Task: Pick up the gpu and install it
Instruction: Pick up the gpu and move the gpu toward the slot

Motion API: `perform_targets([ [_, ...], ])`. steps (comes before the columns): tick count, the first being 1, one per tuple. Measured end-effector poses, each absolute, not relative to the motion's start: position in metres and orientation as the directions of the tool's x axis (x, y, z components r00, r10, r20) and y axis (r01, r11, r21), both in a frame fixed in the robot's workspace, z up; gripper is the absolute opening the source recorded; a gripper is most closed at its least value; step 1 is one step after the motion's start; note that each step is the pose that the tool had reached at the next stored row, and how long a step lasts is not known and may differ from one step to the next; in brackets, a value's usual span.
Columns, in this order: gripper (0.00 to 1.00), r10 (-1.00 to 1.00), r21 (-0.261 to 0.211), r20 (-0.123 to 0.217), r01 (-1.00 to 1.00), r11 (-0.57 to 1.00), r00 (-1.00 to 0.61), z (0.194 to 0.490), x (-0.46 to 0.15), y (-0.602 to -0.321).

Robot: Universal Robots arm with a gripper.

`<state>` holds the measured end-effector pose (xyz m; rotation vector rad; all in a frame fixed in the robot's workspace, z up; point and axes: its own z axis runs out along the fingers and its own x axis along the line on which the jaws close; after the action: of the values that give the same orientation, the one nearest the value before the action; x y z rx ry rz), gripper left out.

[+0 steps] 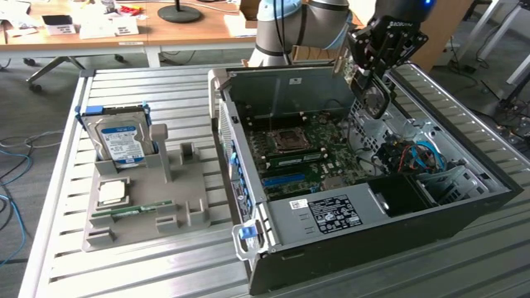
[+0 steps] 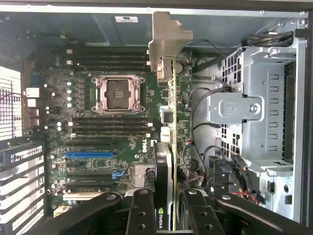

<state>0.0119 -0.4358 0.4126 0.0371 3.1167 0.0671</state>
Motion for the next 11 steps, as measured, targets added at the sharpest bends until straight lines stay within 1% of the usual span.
perform_targets([
  [11, 0.27, 0.024, 0.043, -0.023, 0.023, 0.999, -0.999, 0.4126, 0.0232, -0.4358],
])
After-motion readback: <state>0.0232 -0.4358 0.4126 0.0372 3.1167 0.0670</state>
